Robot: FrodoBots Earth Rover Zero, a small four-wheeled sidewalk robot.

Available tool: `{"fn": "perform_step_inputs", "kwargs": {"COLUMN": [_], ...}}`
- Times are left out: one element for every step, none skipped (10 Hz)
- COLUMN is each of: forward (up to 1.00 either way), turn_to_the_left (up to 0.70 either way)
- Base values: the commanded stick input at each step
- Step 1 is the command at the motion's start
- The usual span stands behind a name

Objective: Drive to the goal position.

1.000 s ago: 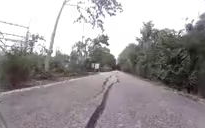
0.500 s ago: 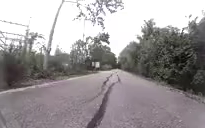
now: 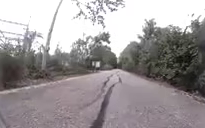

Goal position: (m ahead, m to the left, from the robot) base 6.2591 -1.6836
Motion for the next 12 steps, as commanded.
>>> {"fn": "perform_step_inputs", "kwargs": {"forward": [0.50,0.50,0.50,0.50,0.50,0.50,0.50,0.50,0.50,0.50,0.50,0.50], "turn_to_the_left": [0.00,0.00,0.00,0.00,0.00,0.00,0.00,0.00,0.00,0.00,0.00,0.00]}}
